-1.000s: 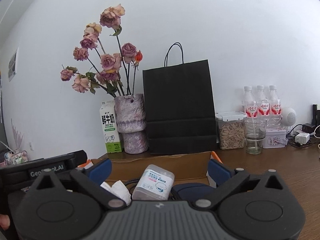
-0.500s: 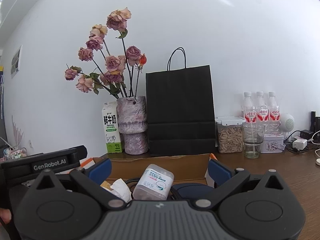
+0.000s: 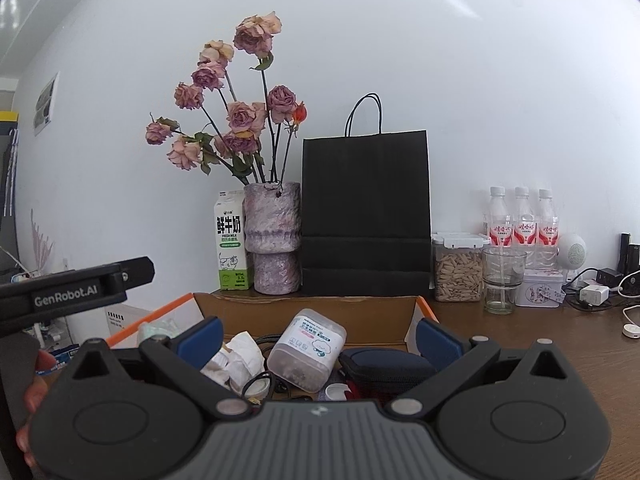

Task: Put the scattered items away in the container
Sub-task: 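Move both tools back toward the small cap and orange wrapper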

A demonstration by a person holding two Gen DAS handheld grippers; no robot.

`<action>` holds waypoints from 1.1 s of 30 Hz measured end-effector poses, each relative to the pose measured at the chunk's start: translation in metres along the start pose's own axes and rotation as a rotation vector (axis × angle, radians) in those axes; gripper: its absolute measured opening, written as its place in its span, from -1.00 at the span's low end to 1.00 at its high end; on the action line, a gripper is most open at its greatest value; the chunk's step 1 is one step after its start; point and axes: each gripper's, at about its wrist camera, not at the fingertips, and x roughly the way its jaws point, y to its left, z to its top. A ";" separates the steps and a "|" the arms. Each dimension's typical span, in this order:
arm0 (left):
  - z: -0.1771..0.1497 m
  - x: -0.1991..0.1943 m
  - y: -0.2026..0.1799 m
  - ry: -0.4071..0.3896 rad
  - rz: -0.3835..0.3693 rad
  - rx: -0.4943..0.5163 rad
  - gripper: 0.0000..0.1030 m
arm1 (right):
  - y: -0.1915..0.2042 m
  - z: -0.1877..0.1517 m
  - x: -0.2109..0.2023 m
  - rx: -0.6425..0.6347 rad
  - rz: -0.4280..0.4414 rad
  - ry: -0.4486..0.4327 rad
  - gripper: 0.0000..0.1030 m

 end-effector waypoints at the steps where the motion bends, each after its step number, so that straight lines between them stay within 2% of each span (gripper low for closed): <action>1: 0.000 -0.001 0.001 0.004 -0.002 0.004 1.00 | 0.000 -0.001 -0.002 -0.002 -0.004 0.001 1.00; 7: -0.005 -0.009 0.007 0.031 -0.011 0.017 1.00 | -0.004 -0.007 -0.010 -0.011 -0.019 0.029 1.00; 14: -0.013 -0.016 0.011 0.075 -0.021 0.052 1.00 | -0.003 -0.015 -0.017 -0.035 0.004 0.090 1.00; 27: -0.030 -0.018 0.019 0.216 -0.020 0.083 1.00 | 0.000 -0.030 -0.022 -0.052 0.008 0.162 1.00; 33: -0.036 -0.019 0.023 0.279 -0.029 0.092 1.00 | 0.003 -0.037 -0.011 -0.070 0.009 0.238 1.00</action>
